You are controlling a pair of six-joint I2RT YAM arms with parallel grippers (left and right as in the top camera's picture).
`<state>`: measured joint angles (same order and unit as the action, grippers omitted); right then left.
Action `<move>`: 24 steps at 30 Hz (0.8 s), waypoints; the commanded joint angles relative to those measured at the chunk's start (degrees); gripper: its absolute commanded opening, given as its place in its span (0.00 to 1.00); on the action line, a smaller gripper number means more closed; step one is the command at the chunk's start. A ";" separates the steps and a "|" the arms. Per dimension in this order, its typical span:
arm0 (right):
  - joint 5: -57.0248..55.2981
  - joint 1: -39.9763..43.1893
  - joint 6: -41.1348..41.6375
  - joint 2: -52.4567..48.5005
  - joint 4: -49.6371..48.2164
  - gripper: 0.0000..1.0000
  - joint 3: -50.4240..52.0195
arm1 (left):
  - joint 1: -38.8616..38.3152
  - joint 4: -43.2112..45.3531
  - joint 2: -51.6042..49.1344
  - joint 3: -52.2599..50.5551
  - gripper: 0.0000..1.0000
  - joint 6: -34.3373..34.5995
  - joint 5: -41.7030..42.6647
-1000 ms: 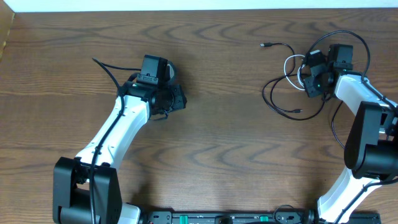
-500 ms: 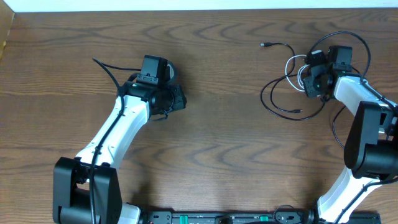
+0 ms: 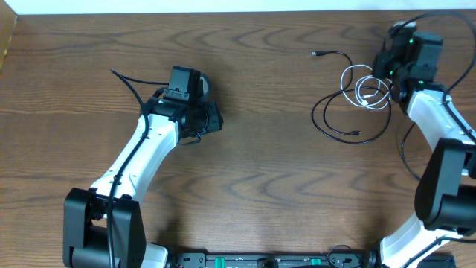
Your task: Untangle cables
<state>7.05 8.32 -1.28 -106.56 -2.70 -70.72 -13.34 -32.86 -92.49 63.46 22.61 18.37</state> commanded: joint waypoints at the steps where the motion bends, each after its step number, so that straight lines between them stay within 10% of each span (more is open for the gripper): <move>1: -7.30 1.44 9.01 1.70 0.11 0.01 -0.76 | -0.13 -0.48 -0.11 0.52 0.38 -0.50 0.50; 15: -25.03 20.83 20.13 5.84 23.56 0.01 -0.74 | -0.13 -0.50 -0.11 0.52 0.38 -0.50 0.50; 21: -4.52 24.74 17.92 5.84 25.09 0.69 -0.76 | -0.13 -0.11 -0.11 0.52 0.38 -0.50 0.50; 24: 9.46 24.02 14.34 5.84 24.72 0.68 -0.74 | -0.13 -0.07 -0.11 0.52 0.38 -0.52 0.48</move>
<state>0.32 33.15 15.79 -102.24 22.06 -71.00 -13.34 -32.99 -92.49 63.46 22.61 18.37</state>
